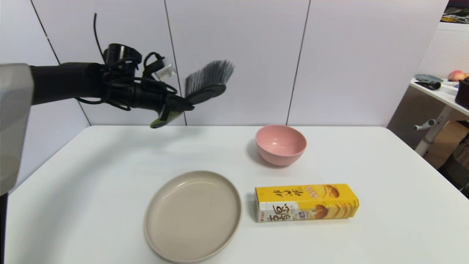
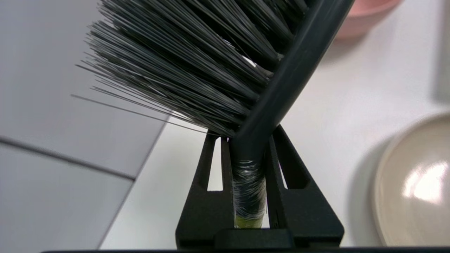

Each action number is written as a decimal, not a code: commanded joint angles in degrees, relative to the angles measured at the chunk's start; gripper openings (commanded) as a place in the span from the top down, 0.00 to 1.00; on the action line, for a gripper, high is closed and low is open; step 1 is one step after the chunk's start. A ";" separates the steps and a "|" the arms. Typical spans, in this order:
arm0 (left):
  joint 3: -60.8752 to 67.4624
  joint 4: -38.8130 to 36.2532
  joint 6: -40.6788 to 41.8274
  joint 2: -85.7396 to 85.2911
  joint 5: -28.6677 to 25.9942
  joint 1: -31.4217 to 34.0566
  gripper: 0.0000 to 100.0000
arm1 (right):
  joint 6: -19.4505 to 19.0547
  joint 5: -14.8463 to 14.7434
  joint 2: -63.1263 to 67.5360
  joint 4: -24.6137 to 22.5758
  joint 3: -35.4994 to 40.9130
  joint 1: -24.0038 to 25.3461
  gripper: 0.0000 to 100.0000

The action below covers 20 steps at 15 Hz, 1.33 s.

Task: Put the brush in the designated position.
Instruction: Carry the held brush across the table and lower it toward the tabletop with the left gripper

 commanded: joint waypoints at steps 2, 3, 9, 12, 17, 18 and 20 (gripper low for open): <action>-0.72 -41.48 -23.28 15.09 13.89 -13.42 1.00 | -0.05 0.05 0.07 0.02 0.09 0.00 0.00; -0.72 -45.08 -25.30 17.29 14.50 -14.74 1.00 | -0.05 0.05 0.07 0.02 0.09 0.00 0.00; -0.72 -55.10 -30.84 25.99 14.68 -20.36 1.00 | -0.05 0.05 0.07 0.02 0.09 0.00 0.00; -0.81 -55.10 -30.75 27.13 14.68 -20.80 1.00 | -0.05 0.05 0.07 0.02 0.09 0.00 0.00; -0.81 -57.12 -30.57 27.57 20.30 -20.80 1.00 | -0.05 0.05 0.07 0.02 0.09 0.00 0.00; -0.81 -57.65 -30.66 27.48 21.45 -20.80 0.00 | -0.05 0.05 0.07 0.02 0.09 0.00 0.00; -0.81 -57.48 -30.75 27.22 21.36 -20.80 0.00 | -0.05 0.05 0.07 0.02 0.09 0.00 0.00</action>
